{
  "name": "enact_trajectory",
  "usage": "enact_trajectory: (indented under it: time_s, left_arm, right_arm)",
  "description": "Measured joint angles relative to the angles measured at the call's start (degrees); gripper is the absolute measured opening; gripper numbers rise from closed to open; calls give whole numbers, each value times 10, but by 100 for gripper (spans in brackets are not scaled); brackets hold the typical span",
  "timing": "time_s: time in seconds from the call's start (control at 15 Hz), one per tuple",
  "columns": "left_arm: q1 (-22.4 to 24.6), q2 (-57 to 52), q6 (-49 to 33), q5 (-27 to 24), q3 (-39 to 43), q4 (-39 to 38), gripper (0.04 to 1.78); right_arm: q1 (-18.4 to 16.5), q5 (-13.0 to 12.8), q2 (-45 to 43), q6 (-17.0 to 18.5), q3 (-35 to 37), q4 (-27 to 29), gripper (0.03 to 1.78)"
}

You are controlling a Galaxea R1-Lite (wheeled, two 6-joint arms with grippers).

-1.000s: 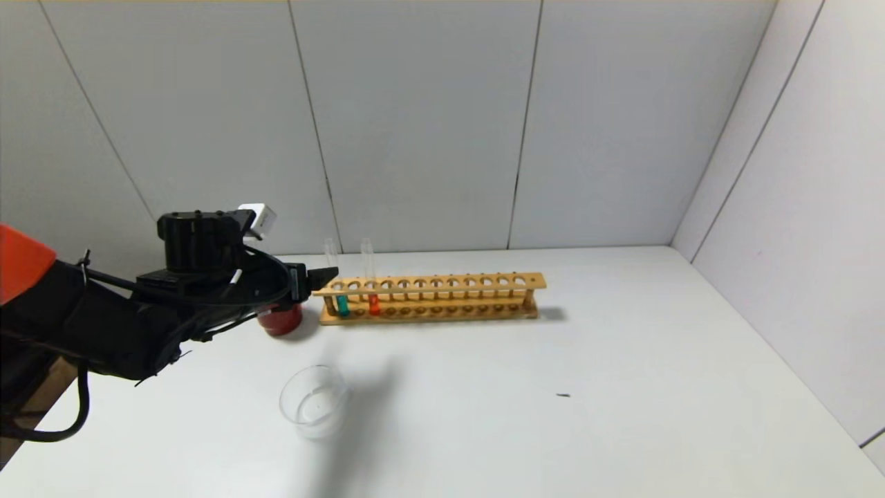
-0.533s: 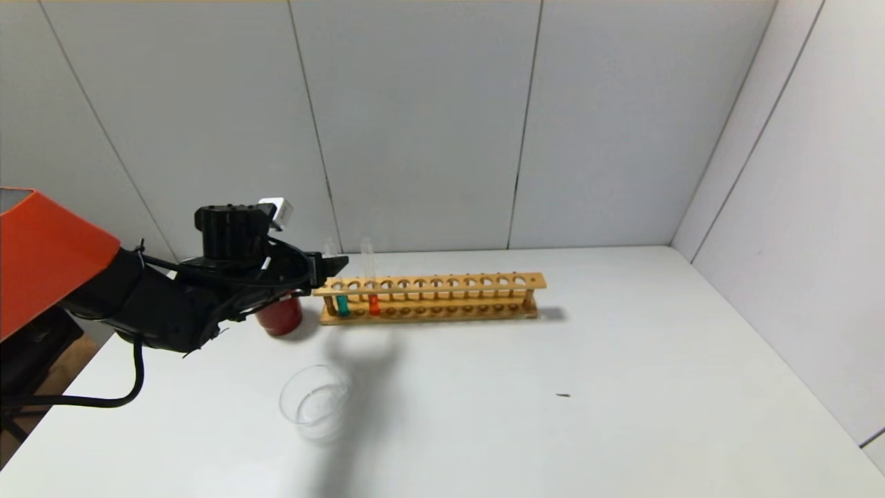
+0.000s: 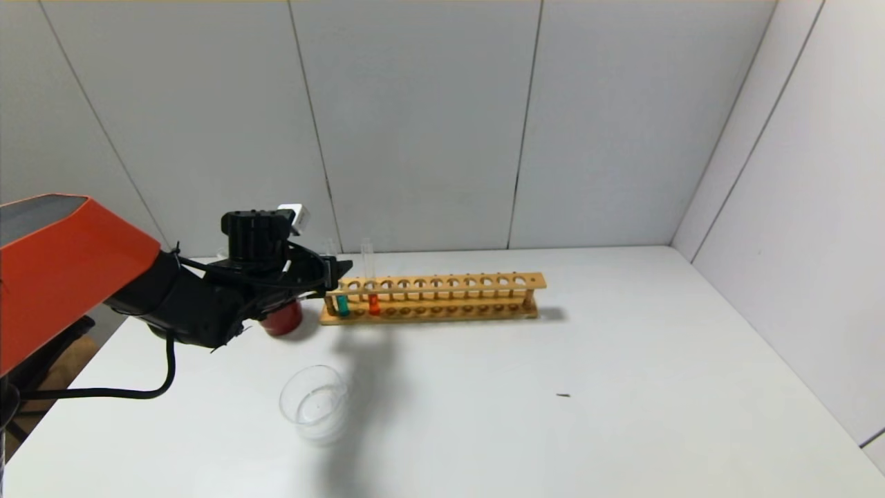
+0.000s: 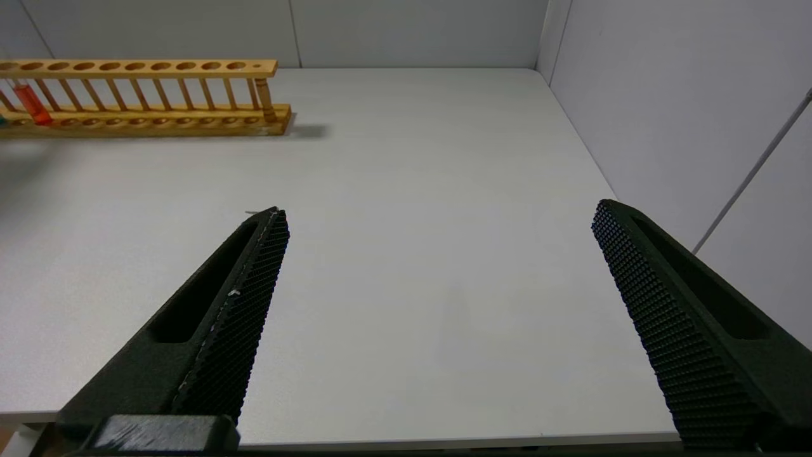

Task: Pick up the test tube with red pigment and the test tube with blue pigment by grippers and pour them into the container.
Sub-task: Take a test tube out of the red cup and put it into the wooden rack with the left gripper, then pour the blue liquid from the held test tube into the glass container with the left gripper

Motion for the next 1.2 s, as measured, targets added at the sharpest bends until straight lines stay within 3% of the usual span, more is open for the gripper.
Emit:
enact_trajectory:
  time_s: [0.2,0.33,0.67,1.2]
  left_arm:
    - [-5,2,2,13,-9,4,53]
    - [-11,2,3,23,-18,15,33]
    - [-25,-20,6,50,-56,68,32]
    - [-26,-168,26,59,-162,246,32]
  right_arm:
    - [0,0,0,0,0,0,175]
    - [0,0,0,0,0,0,175]
    - [0,0,0,0,0,0,175]
    - [0,0,0,0,0,0,175]
